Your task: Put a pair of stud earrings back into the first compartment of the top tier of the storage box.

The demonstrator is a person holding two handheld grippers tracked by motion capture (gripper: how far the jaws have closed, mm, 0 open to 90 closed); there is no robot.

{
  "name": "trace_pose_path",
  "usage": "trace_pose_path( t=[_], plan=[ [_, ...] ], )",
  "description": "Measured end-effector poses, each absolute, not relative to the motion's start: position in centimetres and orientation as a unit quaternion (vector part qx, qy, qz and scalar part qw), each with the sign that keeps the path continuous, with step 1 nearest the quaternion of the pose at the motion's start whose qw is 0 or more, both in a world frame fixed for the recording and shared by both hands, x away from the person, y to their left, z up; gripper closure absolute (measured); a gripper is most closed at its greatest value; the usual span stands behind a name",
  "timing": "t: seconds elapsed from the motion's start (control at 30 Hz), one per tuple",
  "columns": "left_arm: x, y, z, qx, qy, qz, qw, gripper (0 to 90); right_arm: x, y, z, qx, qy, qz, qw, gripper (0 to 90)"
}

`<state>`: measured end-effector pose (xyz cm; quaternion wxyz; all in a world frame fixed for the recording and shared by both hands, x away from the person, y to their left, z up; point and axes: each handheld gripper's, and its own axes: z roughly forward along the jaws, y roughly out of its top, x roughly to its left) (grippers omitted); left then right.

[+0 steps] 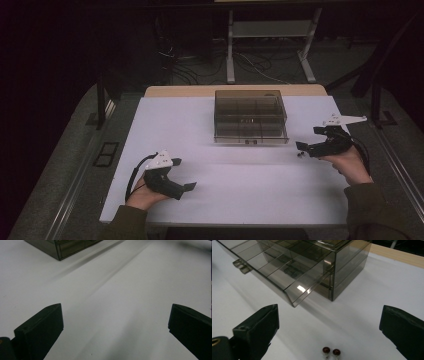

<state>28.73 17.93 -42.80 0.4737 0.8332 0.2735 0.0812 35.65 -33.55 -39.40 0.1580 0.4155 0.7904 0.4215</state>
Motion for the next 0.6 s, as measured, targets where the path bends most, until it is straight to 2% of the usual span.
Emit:
trace_pose_path(
  t=[0.17,0.2,0.43,0.47,0.57,0.6],
  plan=[
    [28.7,18.0,-42.8,0.833,0.272,0.082,0.474,0.0,36.4,-34.0,-39.5,0.420,0.789,0.418,0.162,3.8],
    [28.7,17.9,-42.8,0.834,0.271,0.083,0.473,0.0,36.6,-34.2,-39.6,0.419,0.789,0.419,0.161,8.1],
    [28.6,17.9,-42.8,0.836,0.268,0.085,0.471,0.0,36.7,-34.6,-40.1,0.422,0.796,0.402,0.163,15.3],
    [28.6,17.9,-42.8,0.836,0.268,0.086,0.471,0.0,36.6,-34.7,-40.2,0.425,0.798,0.395,0.163,21.4],
    [28.5,17.9,-42.8,0.837,0.267,0.087,0.470,0.0,36.7,-34.8,-40.4,0.427,0.798,0.394,0.158,25.5],
    [28.5,17.9,-42.8,0.837,0.268,0.087,0.470,0.0,36.7,-34.9,-40.4,0.428,0.800,0.390,0.157,29.9]
  ],
)
